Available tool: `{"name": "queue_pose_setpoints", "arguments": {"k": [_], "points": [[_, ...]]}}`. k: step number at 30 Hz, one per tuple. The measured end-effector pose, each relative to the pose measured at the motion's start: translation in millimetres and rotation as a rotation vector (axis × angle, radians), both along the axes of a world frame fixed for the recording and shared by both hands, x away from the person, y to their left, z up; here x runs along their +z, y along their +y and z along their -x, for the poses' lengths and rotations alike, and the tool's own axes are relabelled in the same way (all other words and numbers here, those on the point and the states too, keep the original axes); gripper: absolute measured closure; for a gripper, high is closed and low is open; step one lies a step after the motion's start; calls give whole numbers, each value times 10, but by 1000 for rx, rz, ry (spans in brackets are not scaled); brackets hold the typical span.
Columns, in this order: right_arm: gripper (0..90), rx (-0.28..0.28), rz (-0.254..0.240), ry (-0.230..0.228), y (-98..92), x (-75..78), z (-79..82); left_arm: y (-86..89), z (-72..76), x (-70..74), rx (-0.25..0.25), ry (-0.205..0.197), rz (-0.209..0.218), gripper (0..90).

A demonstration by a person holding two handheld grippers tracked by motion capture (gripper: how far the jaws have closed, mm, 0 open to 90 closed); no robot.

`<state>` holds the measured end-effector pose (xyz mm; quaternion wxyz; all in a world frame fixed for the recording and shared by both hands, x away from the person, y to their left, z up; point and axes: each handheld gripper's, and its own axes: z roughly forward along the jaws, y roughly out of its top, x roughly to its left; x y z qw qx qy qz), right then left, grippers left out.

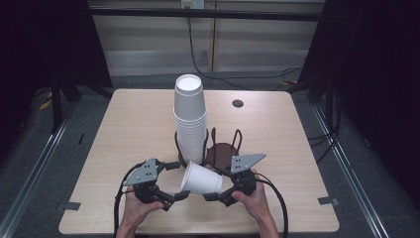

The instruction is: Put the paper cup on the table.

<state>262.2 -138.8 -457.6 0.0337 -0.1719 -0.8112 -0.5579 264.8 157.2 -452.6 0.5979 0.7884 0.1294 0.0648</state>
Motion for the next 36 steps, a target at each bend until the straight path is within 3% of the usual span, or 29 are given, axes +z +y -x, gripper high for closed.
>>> {"name": "queue_pose_setpoints", "arguments": {"k": [11,16,19,31,36], "points": [[238,31,9,-18,66,12,5,-119,-32,25,-63,-7,3,0],[237,33,16,-24,65,12,8,-146,-59,-6,-97,33,24,18],[235,43,18,-25,69,-1,3,-176,-71,-9,-120,34,31,36],[233,51,2,-31,80,9,-24,-208,-124,1,-126,66,90,31],[232,51,13,-32,72,18,-22,-238,-122,49,-132,62,53,36]]}}
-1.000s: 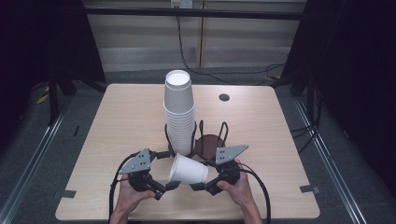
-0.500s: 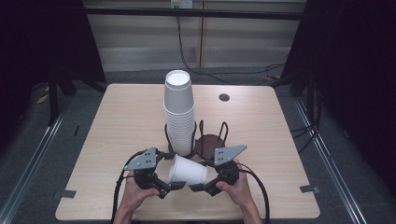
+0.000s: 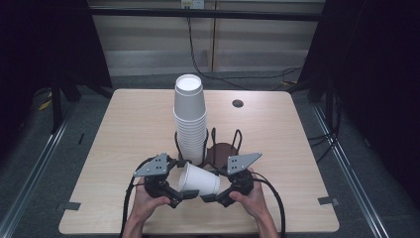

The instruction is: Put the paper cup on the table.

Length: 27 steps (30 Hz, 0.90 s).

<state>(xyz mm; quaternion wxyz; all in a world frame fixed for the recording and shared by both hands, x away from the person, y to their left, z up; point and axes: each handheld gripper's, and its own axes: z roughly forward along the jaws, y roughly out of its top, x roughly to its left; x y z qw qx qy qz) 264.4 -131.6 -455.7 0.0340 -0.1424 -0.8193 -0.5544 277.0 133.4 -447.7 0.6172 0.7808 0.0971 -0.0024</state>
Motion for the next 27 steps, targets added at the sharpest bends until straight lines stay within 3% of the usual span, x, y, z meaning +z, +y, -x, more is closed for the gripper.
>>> {"name": "queue_pose_setpoints", "arguments": {"k": [3,6,15,22,24,25,27], "points": [[230,1,-5,-1,-4,-25,2,-5,6,28,-7,-15,-36,44],[214,-6,-33,-3,-17,-63,2,5,0,34,-12,-13,-30,67],[157,-50,-39,-11,-16,-108,11,7,9,28,2,-17,-53,94],[126,-158,-82,-44,-147,-129,64,62,2,59,33,-13,-86,94],[127,-234,-113,-71,-230,-139,89,101,-11,73,51,-11,-89,95],[127,-234,-113,-71,-230,-139,89,115,-16,77,56,-10,-88,95],[127,-285,-126,-80,-275,-145,100,148,-24,83,67,-7,-94,95]]}}
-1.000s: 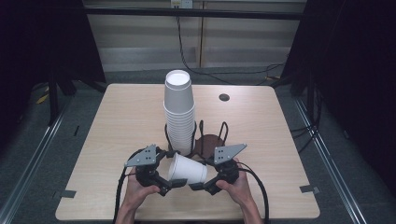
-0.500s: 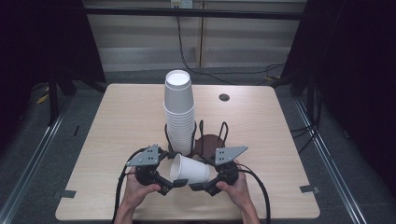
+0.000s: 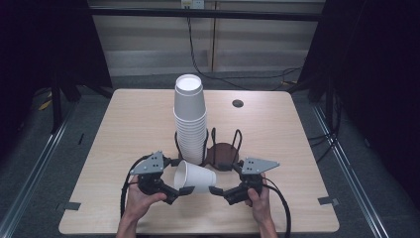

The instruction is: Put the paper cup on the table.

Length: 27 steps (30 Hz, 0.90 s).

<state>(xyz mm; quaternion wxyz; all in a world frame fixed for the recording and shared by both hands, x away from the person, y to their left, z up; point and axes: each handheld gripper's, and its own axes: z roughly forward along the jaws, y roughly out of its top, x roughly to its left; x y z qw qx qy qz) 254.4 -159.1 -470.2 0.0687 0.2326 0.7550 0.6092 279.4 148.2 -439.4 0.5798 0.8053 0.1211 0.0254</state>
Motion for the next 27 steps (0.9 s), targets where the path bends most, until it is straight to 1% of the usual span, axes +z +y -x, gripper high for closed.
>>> {"name": "queue_pose_setpoints", "arguments": {"k": [2,3,4,5,6,7,9,11,13,14,16,17,19,20,22,23,24,26,27], "points": [[127,-35,-2,0,-29,-7,8,31,-10,5,10,3,-12,95],[129,-104,11,-3,-51,-24,17,44,-7,9,20,0,-21,94],[129,-104,11,-3,-51,-24,17,55,-7,13,17,2,-23,94],[128,-119,14,-14,-55,-35,19,71,-3,17,17,2,-27,95],[128,-150,22,-29,-63,-55,27,81,0,21,20,0,-35,95],[128,-169,20,-30,-67,-68,32,94,3,23,22,2,-43,94],[128,-239,38,-55,-64,-104,31,113,-2,32,31,-3,-66,94],[128,-240,34,-60,-66,-107,28,141,-6,45,36,-4,-72,94],[128,-264,31,-81,-63,-106,29,173,-11,56,40,-1,-68,94],[128,-269,29,-86,-62,-110,26,187,-13,61,44,-2,-71,94],[129,-293,41,-108,-53,-133,17,210,-14,67,56,-2,-78,94],[130,-317,38,-112,-47,-165,11,230,-19,70,56,-1,-86,94],[131,-323,38,-120,-45,-176,6,257,-26,71,64,-1,-93,94],[131,-341,38,-131,-39,-188,9,274,-33,72,66,0,-99,94],[133,-383,21,-166,-36,-236,17,305,-46,77,74,3,-122,94],[132,-405,14,-162,-39,-265,23,318,-49,80,80,0,-135,94],[133,-431,14,-177,-43,-318,29,328,-56,77,82,0,-139,94],[133,-439,13,-181,-47,-340,38,356,-75,68,85,5,-147,94],[133,-462,17,-198,-37,-368,50,367,-85,64,91,11,-150,93]]}}
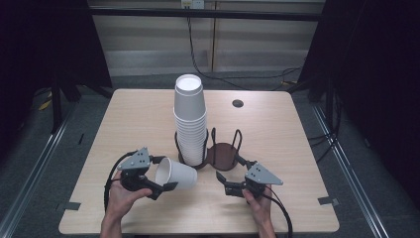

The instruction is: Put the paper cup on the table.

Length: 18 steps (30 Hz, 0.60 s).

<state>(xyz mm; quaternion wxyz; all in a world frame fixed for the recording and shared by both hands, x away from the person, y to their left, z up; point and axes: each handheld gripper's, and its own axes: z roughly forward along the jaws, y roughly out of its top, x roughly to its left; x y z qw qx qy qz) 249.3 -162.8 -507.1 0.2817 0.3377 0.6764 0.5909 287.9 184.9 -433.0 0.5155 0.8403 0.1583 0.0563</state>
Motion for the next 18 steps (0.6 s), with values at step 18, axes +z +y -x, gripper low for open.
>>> {"name": "queue_pose_setpoints", "arguments": {"k": [18], "points": [[133,-26,-92,-109,-79,-50,99,210,-120,69,81,31,-67,92]]}}
